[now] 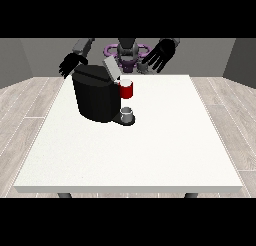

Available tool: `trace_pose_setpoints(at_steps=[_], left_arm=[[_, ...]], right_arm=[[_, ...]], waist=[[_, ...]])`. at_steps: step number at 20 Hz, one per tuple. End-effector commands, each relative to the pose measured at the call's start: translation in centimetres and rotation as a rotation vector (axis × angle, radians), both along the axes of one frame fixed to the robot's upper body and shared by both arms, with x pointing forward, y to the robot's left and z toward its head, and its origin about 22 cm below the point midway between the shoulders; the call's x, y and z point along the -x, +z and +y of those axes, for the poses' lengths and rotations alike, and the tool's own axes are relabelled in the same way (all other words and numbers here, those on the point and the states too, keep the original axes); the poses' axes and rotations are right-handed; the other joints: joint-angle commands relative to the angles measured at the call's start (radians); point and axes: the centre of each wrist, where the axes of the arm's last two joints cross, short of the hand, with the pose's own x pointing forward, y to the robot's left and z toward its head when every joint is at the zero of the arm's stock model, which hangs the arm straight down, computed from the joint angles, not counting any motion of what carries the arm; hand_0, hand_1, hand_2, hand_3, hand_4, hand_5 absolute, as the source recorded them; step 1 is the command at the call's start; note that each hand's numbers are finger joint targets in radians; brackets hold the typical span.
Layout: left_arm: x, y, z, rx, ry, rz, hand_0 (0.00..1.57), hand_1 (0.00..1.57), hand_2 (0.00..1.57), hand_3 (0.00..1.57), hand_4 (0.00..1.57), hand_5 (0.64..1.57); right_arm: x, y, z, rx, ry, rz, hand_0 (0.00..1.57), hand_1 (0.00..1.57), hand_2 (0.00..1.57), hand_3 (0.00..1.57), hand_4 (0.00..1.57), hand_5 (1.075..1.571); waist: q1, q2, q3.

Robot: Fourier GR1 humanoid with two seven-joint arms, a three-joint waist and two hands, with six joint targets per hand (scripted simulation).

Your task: Insert the coffee pod into the coffee machine and close the lid

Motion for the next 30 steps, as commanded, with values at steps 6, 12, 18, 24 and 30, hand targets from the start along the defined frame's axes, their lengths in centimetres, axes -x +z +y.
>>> trace_pose_setpoints(at_steps=[6,12,18,24,30], left_arm=[[3.5,-10.5,0.0,0.468,0.054,0.188,0.00,0.00,0.00,0.00,0.00,1.571],[6.6,-15.6,1.2,0.640,0.105,0.252,0.00,0.00,0.00,0.00,0.23,1.571],[8.6,-17.6,2.0,0.692,0.102,0.310,0.00,0.00,0.00,0.00,0.00,1.571],[10.7,-19.4,1.1,0.774,0.093,0.380,0.00,0.00,0.00,0.00,0.14,1.571],[10.7,-17.7,0.3,0.793,0.069,0.306,0.00,0.00,0.00,0.00,0.20,1.571]], right_arm=[[4.3,-3.3,-2.3,-0.015,-0.054,0.082,0.00,0.00,0.00,0.00,0.45,1.571],[4.5,-2.2,-2.2,0.059,0.047,0.086,0.00,0.00,0.00,0.00,0.39,1.571],[1.1,3.2,-2.0,0.095,0.142,-0.017,0.00,0.00,0.00,0.00,0.00,1.571],[0.3,4.5,-2.1,0.096,0.197,0.000,0.00,0.00,0.00,0.00,0.00,1.571],[-2.0,7.5,0.7,0.180,0.281,-0.035,0.00,0.00,0.00,0.00,0.24,1.571]], waist=[[0.089,-0.205,0.0000],[0.130,-0.272,-0.0003],[0.193,-0.303,-0.0001],[0.264,-0.325,0.0004],[0.290,-0.270,0.0002]])
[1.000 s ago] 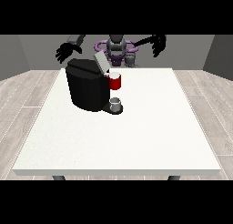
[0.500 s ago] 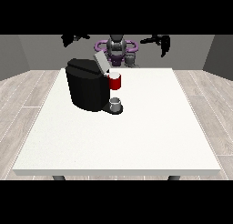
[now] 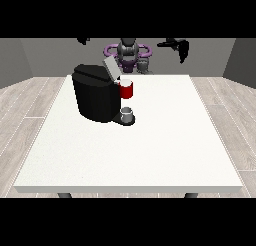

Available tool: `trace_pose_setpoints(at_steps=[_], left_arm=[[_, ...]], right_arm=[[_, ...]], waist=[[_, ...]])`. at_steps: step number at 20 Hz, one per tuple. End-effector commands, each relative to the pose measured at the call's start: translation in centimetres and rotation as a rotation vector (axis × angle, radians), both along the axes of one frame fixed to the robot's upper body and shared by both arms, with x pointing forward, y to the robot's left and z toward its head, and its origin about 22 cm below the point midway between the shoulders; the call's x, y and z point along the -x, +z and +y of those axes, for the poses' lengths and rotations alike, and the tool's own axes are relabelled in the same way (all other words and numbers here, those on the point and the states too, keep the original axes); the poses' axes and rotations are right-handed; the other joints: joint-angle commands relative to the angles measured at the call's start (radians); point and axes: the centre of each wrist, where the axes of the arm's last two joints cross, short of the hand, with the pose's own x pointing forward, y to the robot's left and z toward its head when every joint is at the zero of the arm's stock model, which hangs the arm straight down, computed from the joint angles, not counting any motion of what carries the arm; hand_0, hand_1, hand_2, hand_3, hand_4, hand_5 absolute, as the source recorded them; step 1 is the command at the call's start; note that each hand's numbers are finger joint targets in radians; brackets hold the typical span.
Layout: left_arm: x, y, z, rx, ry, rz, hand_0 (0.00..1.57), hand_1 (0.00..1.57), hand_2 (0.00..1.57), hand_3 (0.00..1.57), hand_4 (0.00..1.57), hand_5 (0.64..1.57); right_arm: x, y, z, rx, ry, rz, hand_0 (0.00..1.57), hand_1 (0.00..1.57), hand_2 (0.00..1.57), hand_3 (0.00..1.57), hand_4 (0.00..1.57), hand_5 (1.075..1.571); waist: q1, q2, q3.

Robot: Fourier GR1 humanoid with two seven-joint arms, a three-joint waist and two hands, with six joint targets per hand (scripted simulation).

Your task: Insert the coffee pod into the coffee machine and close the lid

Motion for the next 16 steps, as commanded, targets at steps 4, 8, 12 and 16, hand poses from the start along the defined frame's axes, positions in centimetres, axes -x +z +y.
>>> trace_pose_setpoints(at_steps=[4,8,12,16], left_arm=[[2.1,0.8,-1.1,0.028,-0.008,-0.026,0.00,0.00,0.00,0.00,0.00,1.571],[2.2,1.8,-1.5,0.059,0.058,-0.092,0.00,0.00,0.00,0.00,0.00,1.571],[2.5,3.7,1.6,0.049,0.061,-0.062,0.00,0.00,0.00,0.00,0.00,1.571],[4.2,4.0,-1.2,0.034,0.022,-0.112,0.00,0.00,0.00,0.00,0.00,1.571]], right_arm=[[-0.8,0.1,-0.1,0.013,0.071,-0.031,0.00,0.00,0.00,0.00,0.00,1.571],[-2.7,1.4,2.3,-0.004,0.098,-0.059,0.00,0.00,0.00,0.00,0.00,1.571],[-3.8,2.8,1.1,-0.027,0.088,-0.030,0.00,0.00,0.00,0.00,0.00,1.571],[-4.6,0.7,1.4,-0.028,0.064,-0.047,0.00,0.00,0.00,0.00,0.00,1.571]], waist=[[0.033,0.036,0.0004],[0.015,0.119,0.0001],[0.010,0.131,0.0001],[0.032,0.178,0.0002]])
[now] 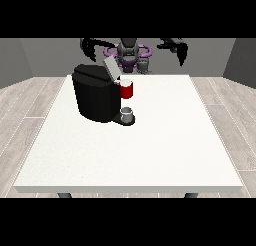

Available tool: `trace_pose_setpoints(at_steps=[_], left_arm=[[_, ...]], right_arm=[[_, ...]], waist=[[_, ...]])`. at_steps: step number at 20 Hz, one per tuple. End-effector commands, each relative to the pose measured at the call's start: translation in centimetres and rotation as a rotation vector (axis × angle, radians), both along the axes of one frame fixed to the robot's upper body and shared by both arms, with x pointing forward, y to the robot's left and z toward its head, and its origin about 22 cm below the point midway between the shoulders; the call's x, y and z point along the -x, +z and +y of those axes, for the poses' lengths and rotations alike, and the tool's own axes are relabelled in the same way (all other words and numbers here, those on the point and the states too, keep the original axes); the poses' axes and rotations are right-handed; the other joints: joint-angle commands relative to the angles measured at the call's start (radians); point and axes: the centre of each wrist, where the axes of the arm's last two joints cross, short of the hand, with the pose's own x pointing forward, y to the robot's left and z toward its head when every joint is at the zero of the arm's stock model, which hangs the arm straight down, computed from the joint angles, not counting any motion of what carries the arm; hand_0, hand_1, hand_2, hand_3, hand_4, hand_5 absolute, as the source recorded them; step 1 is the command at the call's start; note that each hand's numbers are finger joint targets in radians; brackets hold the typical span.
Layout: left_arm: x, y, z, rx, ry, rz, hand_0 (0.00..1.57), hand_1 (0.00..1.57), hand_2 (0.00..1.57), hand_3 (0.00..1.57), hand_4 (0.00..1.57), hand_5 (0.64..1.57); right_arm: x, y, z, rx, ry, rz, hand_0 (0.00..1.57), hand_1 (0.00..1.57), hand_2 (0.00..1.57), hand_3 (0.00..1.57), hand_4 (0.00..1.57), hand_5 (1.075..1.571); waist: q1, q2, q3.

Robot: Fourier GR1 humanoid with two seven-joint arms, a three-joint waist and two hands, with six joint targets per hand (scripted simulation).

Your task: Insert the coffee pod into the coffee machine and close the lid

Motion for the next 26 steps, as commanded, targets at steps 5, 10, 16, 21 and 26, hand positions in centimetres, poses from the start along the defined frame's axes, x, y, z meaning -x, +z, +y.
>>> trace_pose_setpoints(at_steps=[5,10,16,21,26], left_arm=[[0.2,2.3,0.8,-0.026,0.022,-0.093,0.00,0.00,0.00,0.00,0.00,1.571],[1.8,1.3,2.0,-0.024,0.056,-0.073,0.00,0.00,0.00,0.00,0.00,1.571],[1.9,2.1,1.2,-0.017,0.051,-0.104,0.00,0.00,0.00,0.00,0.12,1.571],[1.7,2.4,2.1,-0.032,0.078,-0.104,0.00,0.00,0.00,0.00,0.00,1.571],[0.5,5.3,1.7,-0.040,0.061,-0.088,0.00,0.00,0.00,0.00,0.00,1.571]], right_arm=[[-2.8,0.8,1.4,-0.004,0.010,-0.060,0.00,0.00,0.00,0.00,0.00,1.571],[-3.1,0.3,2.1,0.028,0.056,-0.028,0.00,0.00,0.00,0.00,0.00,1.571],[-4.9,2.2,2.4,0.068,0.073,-0.046,0.00,0.00,0.00,0.00,0.00,1.571],[-5.4,2.1,4.3,0.070,0.076,-0.038,0.00,0.00,0.00,0.00,0.00,1.571],[-6.2,2.6,3.4,0.071,0.086,-0.037,0.00,0.00,0.00,0.00,0.00,1.571]], waist=[[-0.005,0.125,-0.0001],[-0.042,0.105,-0.0002],[-0.022,0.125,-0.0002],[-0.022,0.128,-0.0002],[-0.010,0.130,0.0000]])
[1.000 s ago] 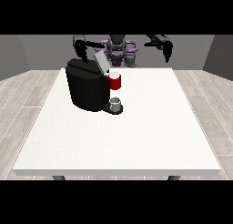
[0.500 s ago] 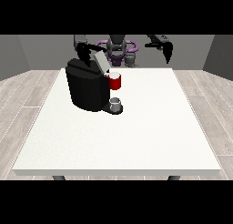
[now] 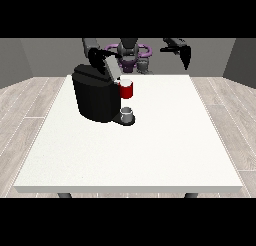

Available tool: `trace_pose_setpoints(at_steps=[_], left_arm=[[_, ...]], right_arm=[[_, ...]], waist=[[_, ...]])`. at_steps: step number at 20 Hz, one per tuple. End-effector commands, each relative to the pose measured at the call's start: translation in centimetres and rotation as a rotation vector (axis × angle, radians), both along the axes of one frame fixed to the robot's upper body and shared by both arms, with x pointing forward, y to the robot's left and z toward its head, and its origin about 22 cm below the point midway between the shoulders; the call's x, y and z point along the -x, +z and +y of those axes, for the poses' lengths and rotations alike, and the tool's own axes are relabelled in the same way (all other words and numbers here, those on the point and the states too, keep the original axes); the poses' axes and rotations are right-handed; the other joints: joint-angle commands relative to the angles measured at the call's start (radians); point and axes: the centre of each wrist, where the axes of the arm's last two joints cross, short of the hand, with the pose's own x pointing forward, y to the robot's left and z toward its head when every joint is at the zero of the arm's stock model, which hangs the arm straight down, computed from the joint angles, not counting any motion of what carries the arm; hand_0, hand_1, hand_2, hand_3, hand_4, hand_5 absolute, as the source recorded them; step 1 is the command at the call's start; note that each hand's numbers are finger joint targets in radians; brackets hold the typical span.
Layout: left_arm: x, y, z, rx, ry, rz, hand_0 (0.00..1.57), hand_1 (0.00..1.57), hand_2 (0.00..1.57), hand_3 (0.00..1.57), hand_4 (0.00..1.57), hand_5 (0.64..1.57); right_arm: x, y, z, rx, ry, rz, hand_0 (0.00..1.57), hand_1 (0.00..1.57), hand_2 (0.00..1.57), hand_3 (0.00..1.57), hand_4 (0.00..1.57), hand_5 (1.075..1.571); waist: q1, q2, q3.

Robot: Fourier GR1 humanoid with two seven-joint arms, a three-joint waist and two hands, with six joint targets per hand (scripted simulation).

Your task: Insert the coffee pod into the coffee machine and close the lid

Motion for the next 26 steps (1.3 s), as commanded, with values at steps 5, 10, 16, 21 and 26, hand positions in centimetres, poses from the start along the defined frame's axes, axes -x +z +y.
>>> trace_pose_setpoints(at_steps=[5,10,16,21,26], left_arm=[[-0.9,0.5,2.7,0.022,0.047,-0.024,0.00,0.00,0.00,0.00,0.00,1.571],[0.9,-2.8,0.8,-0.011,0.065,0.005,0.00,0.00,0.00,0.00,0.19,1.571],[-0.3,-1.2,1.8,-0.005,0.039,-0.045,0.00,0.00,0.00,0.00,0.18,1.571],[-0.5,-0.8,0.1,0.002,-0.030,-0.017,0.00,0.00,0.00,0.00,0.00,1.571],[-0.8,-0.1,-1.8,0.016,-0.002,-0.099,0.00,0.00,0.00,0.00,0.19,1.571]], right_arm=[[-0.8,1.1,2.4,0.028,0.043,-0.012,0.00,0.00,0.00,0.00,0.00,1.571],[-1.1,1.7,3.6,0.044,0.075,0.014,0.00,0.00,0.00,0.00,0.11,1.571],[-1.7,2.7,5.5,0.110,0.073,-0.092,0.00,0.00,0.00,0.00,0.21,1.571],[-2.2,4.2,7.9,0.174,0.091,-0.040,0.00,0.00,0.00,0.00,0.14,1.571],[-1.6,2.3,7.9,0.115,0.144,-0.078,0.00,0.00,0.00,0.00,0.12,1.571]], waist=[[-0.027,0.041,0.0027],[-0.019,0.011,0.0028],[0.012,0.053,0.0028],[0.025,0.001,0.0028],[-0.003,0.016,0.0030]])
